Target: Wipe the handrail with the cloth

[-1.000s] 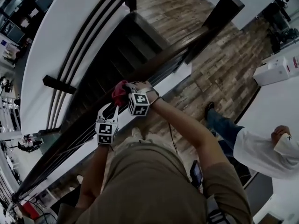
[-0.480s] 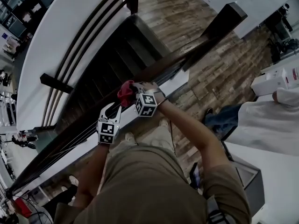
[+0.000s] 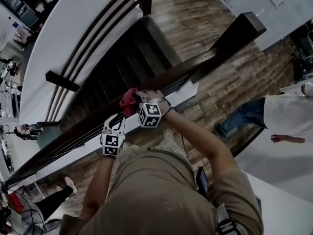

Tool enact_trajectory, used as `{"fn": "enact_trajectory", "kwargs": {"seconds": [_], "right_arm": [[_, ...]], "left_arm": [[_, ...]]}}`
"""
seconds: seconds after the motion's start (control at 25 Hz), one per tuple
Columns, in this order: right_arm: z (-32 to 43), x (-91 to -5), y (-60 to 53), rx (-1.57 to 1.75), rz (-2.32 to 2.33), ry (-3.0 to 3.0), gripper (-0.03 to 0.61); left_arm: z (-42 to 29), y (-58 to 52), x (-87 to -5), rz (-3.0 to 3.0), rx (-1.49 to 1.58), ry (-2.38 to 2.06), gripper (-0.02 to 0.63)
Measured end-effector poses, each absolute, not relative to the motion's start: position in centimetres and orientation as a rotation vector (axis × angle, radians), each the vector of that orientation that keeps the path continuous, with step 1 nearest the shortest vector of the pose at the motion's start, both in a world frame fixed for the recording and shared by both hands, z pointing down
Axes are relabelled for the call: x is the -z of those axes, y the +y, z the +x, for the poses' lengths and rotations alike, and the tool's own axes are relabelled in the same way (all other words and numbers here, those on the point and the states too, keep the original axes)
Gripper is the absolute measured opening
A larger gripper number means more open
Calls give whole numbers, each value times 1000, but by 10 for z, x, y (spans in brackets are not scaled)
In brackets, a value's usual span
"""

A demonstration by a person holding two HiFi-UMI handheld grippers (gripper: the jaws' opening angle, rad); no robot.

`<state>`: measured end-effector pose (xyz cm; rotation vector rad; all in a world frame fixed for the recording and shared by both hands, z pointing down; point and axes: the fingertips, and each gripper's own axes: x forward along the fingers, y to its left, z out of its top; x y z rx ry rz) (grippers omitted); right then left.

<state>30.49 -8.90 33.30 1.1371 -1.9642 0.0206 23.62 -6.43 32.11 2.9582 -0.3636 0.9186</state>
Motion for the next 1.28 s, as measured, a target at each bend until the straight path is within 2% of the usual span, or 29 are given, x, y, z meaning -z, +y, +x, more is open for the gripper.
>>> {"fn": "enact_trajectory", "kwargs": {"seconds": [0.56, 0.88, 1.28], "right_arm": [[432, -335, -49, 53, 1052, -1988, 207], [509, -336, -21, 96, 1077, -1954, 207], [651, -334, 31, 6, 1131, -1766, 209]], "left_arm": [[357, -30, -308, 2923, -883, -595, 76], [398, -9, -309, 2914, -900, -614, 76], [419, 7, -306, 2942, -934, -576, 77]]}}
